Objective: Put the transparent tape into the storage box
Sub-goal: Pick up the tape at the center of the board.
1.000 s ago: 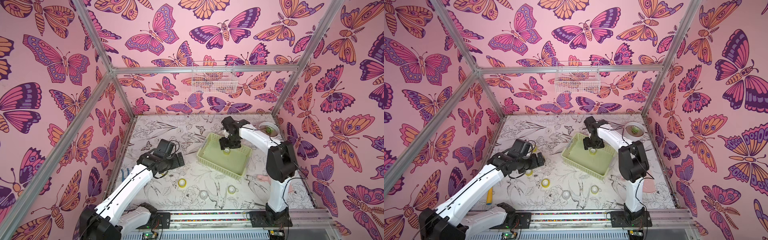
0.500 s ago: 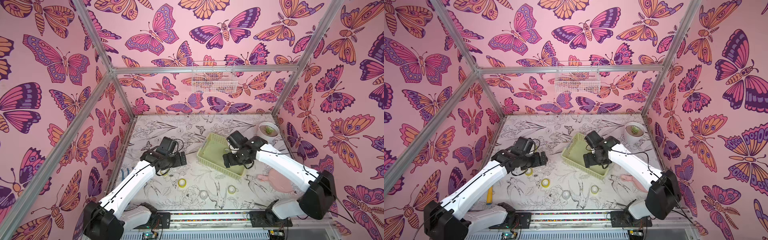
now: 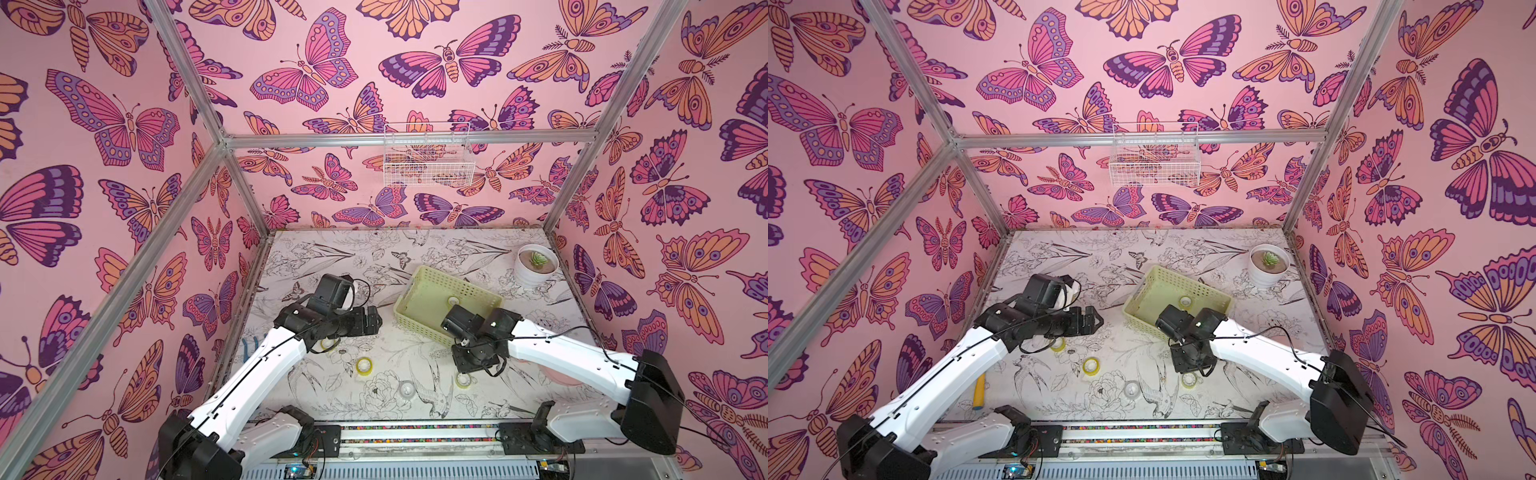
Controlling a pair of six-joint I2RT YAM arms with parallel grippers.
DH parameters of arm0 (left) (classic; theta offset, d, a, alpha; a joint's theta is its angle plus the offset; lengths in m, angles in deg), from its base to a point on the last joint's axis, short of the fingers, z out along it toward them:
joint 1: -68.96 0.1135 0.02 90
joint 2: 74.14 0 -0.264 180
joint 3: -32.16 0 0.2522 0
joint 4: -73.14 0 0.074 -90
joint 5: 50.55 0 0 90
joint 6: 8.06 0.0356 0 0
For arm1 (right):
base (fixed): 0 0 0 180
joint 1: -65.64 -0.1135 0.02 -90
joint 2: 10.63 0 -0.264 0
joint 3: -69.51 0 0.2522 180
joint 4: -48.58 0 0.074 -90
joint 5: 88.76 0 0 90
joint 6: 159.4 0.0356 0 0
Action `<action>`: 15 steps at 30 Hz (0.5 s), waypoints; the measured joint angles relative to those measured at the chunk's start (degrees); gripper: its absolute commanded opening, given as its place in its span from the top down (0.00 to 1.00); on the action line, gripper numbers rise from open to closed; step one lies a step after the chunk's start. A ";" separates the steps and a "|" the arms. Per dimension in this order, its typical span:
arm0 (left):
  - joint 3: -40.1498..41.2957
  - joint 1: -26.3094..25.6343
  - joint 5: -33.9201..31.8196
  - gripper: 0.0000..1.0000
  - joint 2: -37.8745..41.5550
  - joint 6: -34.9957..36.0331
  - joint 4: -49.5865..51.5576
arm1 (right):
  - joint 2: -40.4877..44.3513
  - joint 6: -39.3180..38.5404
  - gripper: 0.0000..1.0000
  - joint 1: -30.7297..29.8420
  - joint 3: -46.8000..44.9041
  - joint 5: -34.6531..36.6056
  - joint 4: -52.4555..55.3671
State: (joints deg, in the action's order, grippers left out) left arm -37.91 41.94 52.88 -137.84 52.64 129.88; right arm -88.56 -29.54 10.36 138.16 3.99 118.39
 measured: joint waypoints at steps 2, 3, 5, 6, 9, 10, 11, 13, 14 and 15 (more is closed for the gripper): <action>0.00 0.00 0.57 0.00 0.00 -0.02 -0.04 | -1.01 0.92 0.66 -0.31 -1.75 -0.50 -1.60; 0.00 0.00 0.72 0.00 0.00 -0.02 -0.09 | -1.73 1.18 0.66 -0.46 -2.34 -0.76 -2.38; 0.00 -0.02 0.74 0.00 0.02 -0.04 -0.11 | -3.67 1.77 0.67 -0.76 -3.30 -1.22 -4.02; 0.00 -0.02 0.74 0.00 0.09 -0.04 -0.11 | -4.83 1.95 0.68 -0.87 -3.74 -1.53 -4.96; 0.11 -0.02 0.72 0.00 0.76 -0.07 -0.11 | -7.69 2.36 0.68 -1.05 -4.52 -1.84 -7.45; 0.15 -0.02 0.72 0.00 1.07 -0.09 -0.13 | -8.13 2.36 0.68 -1.05 -4.52 -1.92 -8.28; 0.22 -0.04 0.72 0.00 1.33 -0.09 -0.13 | -8.46 2.36 0.68 -1.07 -4.57 -2.01 -8.87; 0.44 -0.04 0.72 0.00 1.79 -0.11 -0.13 | -9.22 2.32 0.69 -1.11 -4.61 -1.97 -10.12; 0.48 -0.04 0.72 0.00 1.88 -0.13 -0.13 | -9.57 2.34 0.70 -1.09 -4.61 -1.92 -10.51; 0.57 -0.04 0.72 0.00 1.95 -0.15 -0.15 | -10.08 2.32 0.70 -1.09 -4.61 -1.95 -10.97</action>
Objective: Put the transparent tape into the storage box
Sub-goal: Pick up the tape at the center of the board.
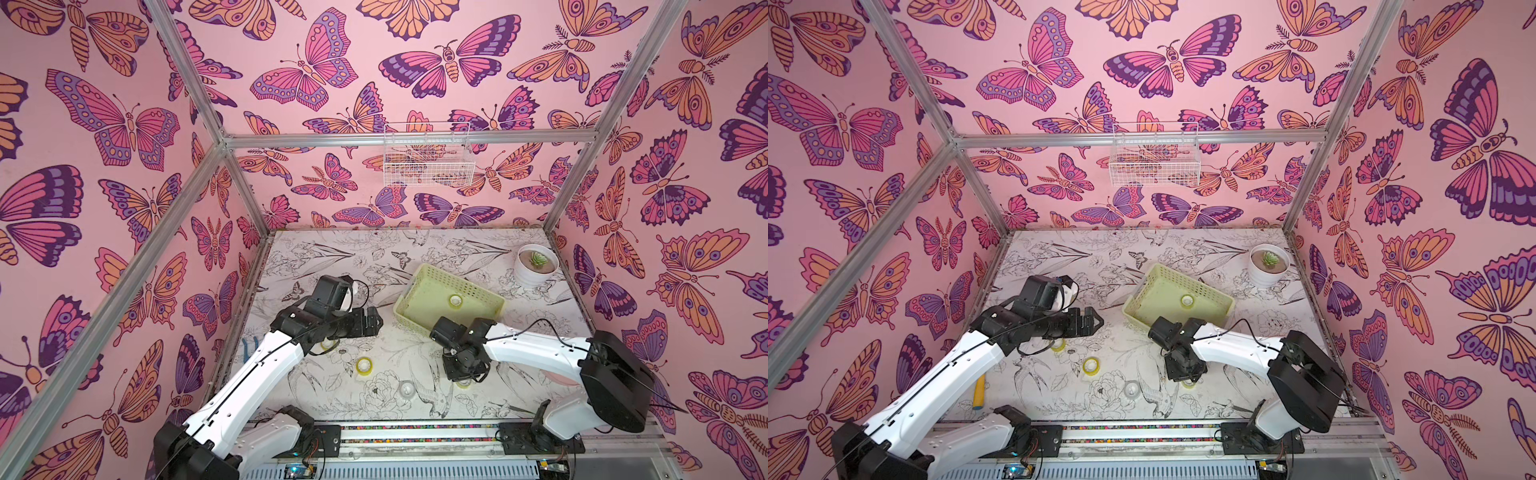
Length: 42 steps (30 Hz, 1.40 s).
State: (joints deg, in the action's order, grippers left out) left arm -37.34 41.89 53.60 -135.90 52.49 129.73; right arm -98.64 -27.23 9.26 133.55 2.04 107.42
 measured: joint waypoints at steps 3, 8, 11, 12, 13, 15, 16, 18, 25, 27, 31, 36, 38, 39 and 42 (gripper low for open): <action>0.24 0.00 0.00 0.00 0.07 -0.07 0.02 | -0.92 0.00 0.70 0.00 0.72 0.37 -0.04; 0.26 -0.02 -0.02 0.00 0.28 -0.13 0.00 | -0.55 0.04 0.69 -0.11 0.76 0.44 -0.39; 0.26 -0.02 -0.02 0.00 0.28 -0.13 0.00 | 0.35 0.04 0.70 -0.42 0.76 0.44 0.17; 0.26 -0.02 -0.02 0.00 0.26 -0.13 0.00 | 0.70 0.04 0.70 -0.50 0.76 0.44 0.44; 0.26 -0.02 -0.02 0.00 0.26 -0.13 0.00 | 0.90 0.04 0.70 -0.61 0.76 0.42 0.74; 0.26 -0.02 0.00 0.00 0.26 -0.13 0.00 | 1.03 0.09 0.70 -1.07 0.74 0.44 1.16; 0.26 -0.02 0.00 0.00 0.26 -0.13 0.00 | 1.03 0.28 0.70 -1.40 0.72 0.44 1.20; 0.26 -0.02 0.00 0.00 0.26 -0.13 0.00 | 1.11 0.96 0.70 -2.12 0.37 0.50 0.96; 0.31 -0.02 0.00 0.00 0.26 -0.15 0.00 | 1.38 2.86 0.70 -4.04 -1.18 1.40 -0.81; 0.31 -0.02 0.00 0.00 0.28 -0.17 0.00 | 1.36 2.97 0.70 -4.04 -1.29 2.19 -1.01; 0.37 -0.02 0.00 0.00 0.57 -0.28 -0.02 | 1.18 2.80 0.70 -4.04 -1.29 3.74 -1.01; 0.94 -0.02 0.00 0.00 1.14 -0.63 -0.31 | 1.09 2.54 0.69 -4.04 -1.73 5.05 -1.53; 1.11 -0.02 -0.02 0.00 1.29 -0.72 -0.42 | 1.29 2.51 0.69 -4.11 -1.95 5.18 -1.77; 1.11 -0.02 -0.02 0.00 1.33 -0.79 -0.44 | 1.36 2.36 0.68 -4.11 -1.99 5.18 -1.79; 1.14 -0.02 -0.02 0.00 1.33 -0.81 -0.44 | 1.42 1.79 0.66 -4.13 -1.90 5.40 -1.57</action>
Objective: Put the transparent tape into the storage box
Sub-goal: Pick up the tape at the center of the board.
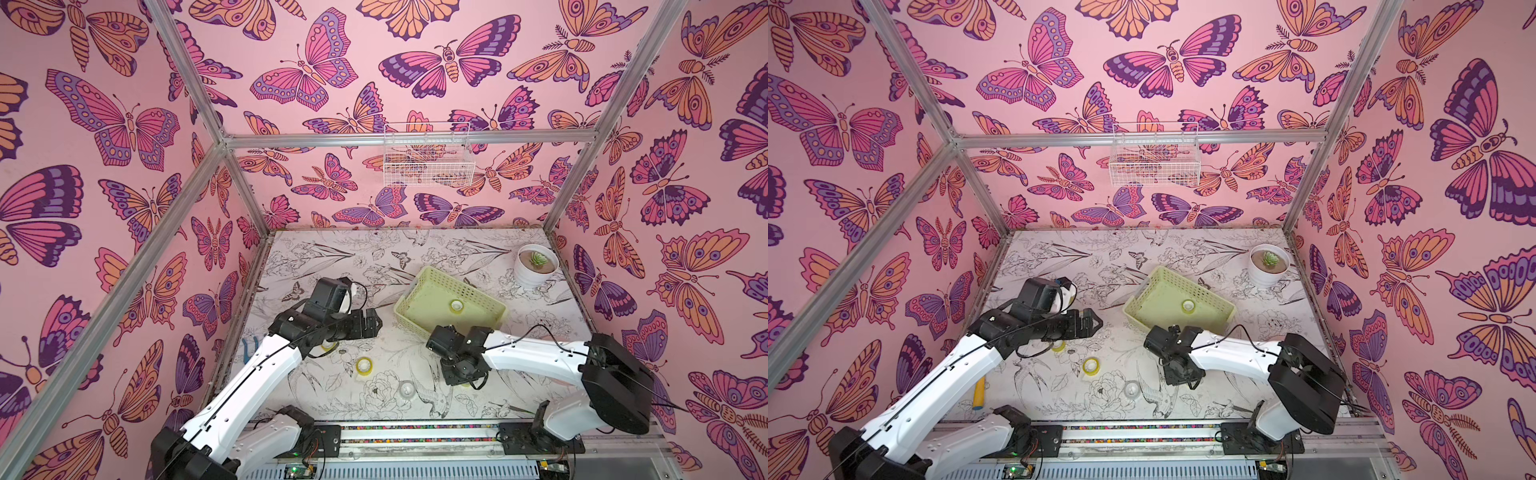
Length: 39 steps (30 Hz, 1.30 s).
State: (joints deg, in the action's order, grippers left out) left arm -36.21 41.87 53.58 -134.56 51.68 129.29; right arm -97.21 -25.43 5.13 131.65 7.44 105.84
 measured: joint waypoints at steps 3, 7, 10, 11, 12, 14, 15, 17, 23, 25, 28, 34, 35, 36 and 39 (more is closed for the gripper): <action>0.00 0.00 0.00 0.00 -0.02 0.00 -0.02 | 0.11 -1.14 0.65 -0.31 0.61 0.79 1.75; 0.09 0.00 0.00 0.00 -0.02 0.00 -0.26 | 1.62 -2.64 0.62 -2.75 2.54 3.34 4.94; 0.31 0.00 0.00 0.00 -0.02 0.00 -0.42 | 3.61 -3.72 0.61 -5.86 3.23 5.84 5.88; 0.39 0.00 0.00 0.00 -0.02 -0.02 -0.44 | 4.20 -3.91 0.61 -6.75 3.23 6.43 6.10; 0.55 0.00 0.00 0.00 -0.02 -0.04 -0.48 | 4.68 -4.15 0.60 -7.52 3.02 6.95 6.01; 0.79 0.00 0.02 0.00 -0.02 -0.17 -0.48 | 5.22 -4.79 0.58 -8.57 1.90 7.98 5.62; 0.94 0.00 0.00 0.00 0.00 -0.24 -0.52 | 5.29 -5.09 0.58 -8.94 0.96 8.48 5.38; 1.20 0.00 0.02 0.00 0.00 -0.42 -0.55 | 5.31 -5.77 0.58 -9.42 -1.31 9.31 4.68; 1.77 -0.04 0.00 0.00 1.33 -0.87 -0.55 | 5.31 -8.81 0.62 -9.73 -5.05 11.30 2.29; 1.79 -0.04 0.00 0.00 1.79 -1.07 -0.55 | 5.31 -9.79 0.63 -9.73 -5.05 11.67 1.03; 1.84 -0.04 0.00 0.00 2.08 -1.40 -0.55 | 4.37 -10.51 0.63 -9.73 -5.03 11.69 -0.50; 1.86 -0.04 0.00 0.00 2.19 -1.75 -0.55 | 1.73 -10.78 0.68 -9.77 -5.33 10.97 -3.19; 1.86 -0.04 0.00 0.00 2.19 -1.75 -0.55 | 1.73 -10.73 0.70 -9.77 -5.35 11.10 -3.21; 1.86 -0.04 0.00 0.00 2.19 -1.75 -0.55 | 1.73 -10.69 0.75 -9.75 -5.35 11.30 -3.23; 1.86 -0.04 0.00 0.00 2.19 -1.75 -0.55 | 1.68 -10.19 0.92 -9.75 -5.31 12.33 -3.13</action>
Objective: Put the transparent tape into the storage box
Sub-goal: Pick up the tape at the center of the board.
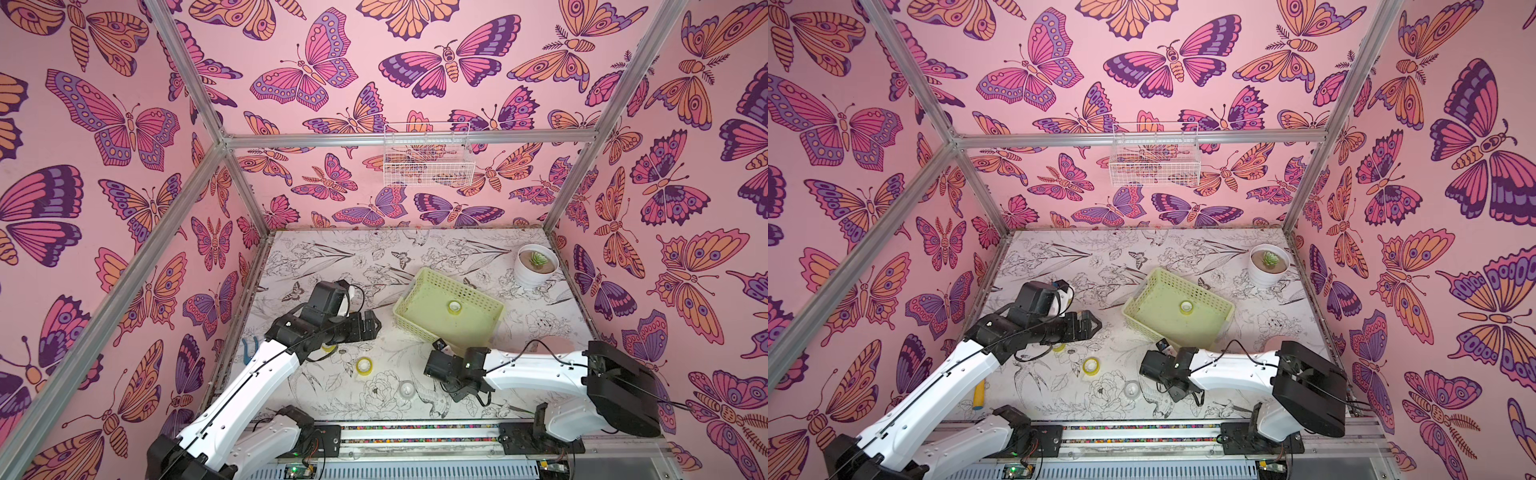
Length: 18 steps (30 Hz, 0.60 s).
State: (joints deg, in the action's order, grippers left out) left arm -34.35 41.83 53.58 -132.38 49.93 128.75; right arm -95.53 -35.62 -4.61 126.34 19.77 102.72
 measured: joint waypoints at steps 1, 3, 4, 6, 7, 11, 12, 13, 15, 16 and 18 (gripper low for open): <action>0.00 0.00 0.00 0.00 0.00 0.02 0.00 | -0.02 -0.07 0.98 -0.02 0.15 0.17 0.17; 0.00 0.00 0.00 0.00 0.00 0.02 0.00 | -0.02 0.09 1.00 -0.02 0.72 0.37 0.87; 0.00 0.00 0.00 0.00 0.00 0.02 0.00 | 0.00 -0.13 1.00 -0.02 1.31 0.04 0.94; -0.02 -0.02 0.00 0.00 0.00 0.04 0.00 | -0.09 -0.17 1.00 -0.04 2.12 -0.13 1.33; -0.02 -0.02 0.00 0.00 -0.07 0.04 0.00 | -0.09 -0.20 1.00 -0.04 2.71 -0.15 1.90; -0.02 -0.02 -0.04 0.00 -0.76 0.11 0.00 | 0.76 -0.72 1.00 -0.04 7.28 -0.15 5.16; -0.02 0.00 -0.13 0.00 -0.96 0.24 -0.02 | 1.20 -0.90 1.00 -0.04 8.74 -0.13 6.03; -0.02 -0.02 -0.20 0.00 -1.16 0.31 -0.02 | 1.75 -1.16 1.00 -0.04 10.64 -0.04 6.99; -0.04 -0.02 -0.24 0.00 -1.46 0.52 0.00 | 2.58 -2.08 1.00 -0.04 14.45 0.20 8.74; -0.15 -0.02 -0.26 0.00 -1.62 0.70 0.00 | 2.82 -2.45 1.00 -0.04 16.55 0.50 9.60; -0.44 -0.02 -0.39 0.00 -1.88 0.96 0.00 | 2.89 -3.28 1.00 -0.02 20.55 1.33 11.21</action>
State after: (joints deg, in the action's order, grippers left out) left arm -34.79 41.81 53.18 -134.26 50.89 128.75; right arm -92.65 -38.90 -4.64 146.88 21.10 113.93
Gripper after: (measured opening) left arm 0.998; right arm 0.042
